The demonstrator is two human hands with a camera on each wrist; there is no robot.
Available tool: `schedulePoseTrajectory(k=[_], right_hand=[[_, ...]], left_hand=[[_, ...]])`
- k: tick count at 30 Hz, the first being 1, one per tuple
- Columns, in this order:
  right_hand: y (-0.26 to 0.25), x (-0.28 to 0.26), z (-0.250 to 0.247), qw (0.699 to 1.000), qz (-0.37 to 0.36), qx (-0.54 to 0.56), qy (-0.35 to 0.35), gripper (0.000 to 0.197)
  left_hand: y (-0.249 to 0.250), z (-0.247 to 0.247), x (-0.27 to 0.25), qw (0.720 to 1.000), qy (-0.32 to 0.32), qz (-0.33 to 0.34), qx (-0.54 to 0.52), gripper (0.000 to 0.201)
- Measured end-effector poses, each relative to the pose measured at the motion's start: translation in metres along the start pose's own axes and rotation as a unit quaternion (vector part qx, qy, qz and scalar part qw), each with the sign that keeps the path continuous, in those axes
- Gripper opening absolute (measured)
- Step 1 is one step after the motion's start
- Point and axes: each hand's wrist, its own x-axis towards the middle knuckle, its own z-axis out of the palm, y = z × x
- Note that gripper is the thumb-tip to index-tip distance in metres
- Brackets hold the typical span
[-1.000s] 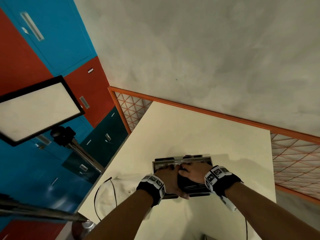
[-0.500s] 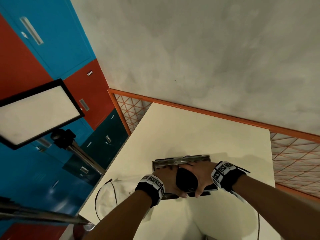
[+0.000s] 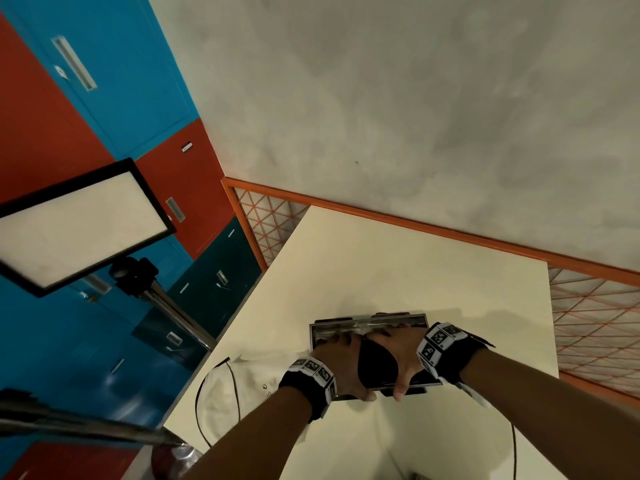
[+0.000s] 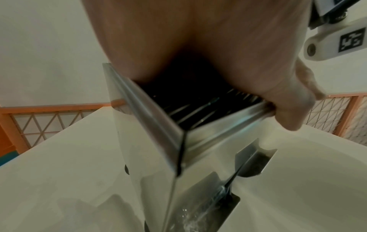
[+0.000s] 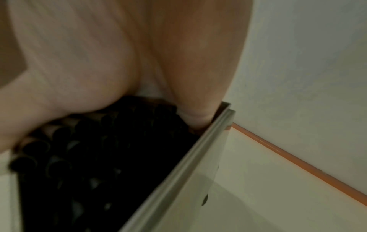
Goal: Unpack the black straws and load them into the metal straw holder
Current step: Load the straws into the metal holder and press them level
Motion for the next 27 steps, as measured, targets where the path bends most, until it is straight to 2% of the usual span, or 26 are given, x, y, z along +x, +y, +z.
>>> schedulePoseTrajectory(k=[4,8,13,17,23,27], right_hand=[[-0.003,0.0,0.004,1.0,0.009,0.012,0.013,0.117],[0.0,-0.002,0.01,0.998,0.002,0.038,0.045,0.123],[0.002,0.0,0.015,0.998,-0.01,0.005,0.06,0.131],[0.001,0.001,0.017,0.998,-0.005,-0.044,0.039,0.134],[-0.015,0.002,0.013,0.994,0.035,-0.101,0.019,0.117],[-0.028,0.012,0.023,0.99,0.046,-0.105,0.077,0.109]], left_hand=[[0.0,0.006,-0.001,1.0,0.026,0.001,0.018,0.112],[0.0,0.007,-0.001,1.0,0.027,-0.001,0.016,0.113],[0.0,0.006,-0.003,0.999,0.03,0.003,0.012,0.118],[0.004,0.002,-0.007,1.0,0.026,0.012,0.006,0.112],[0.007,0.005,-0.012,0.998,0.046,0.015,0.03,0.101],[0.006,0.011,-0.015,0.996,0.08,0.03,0.031,0.103]])
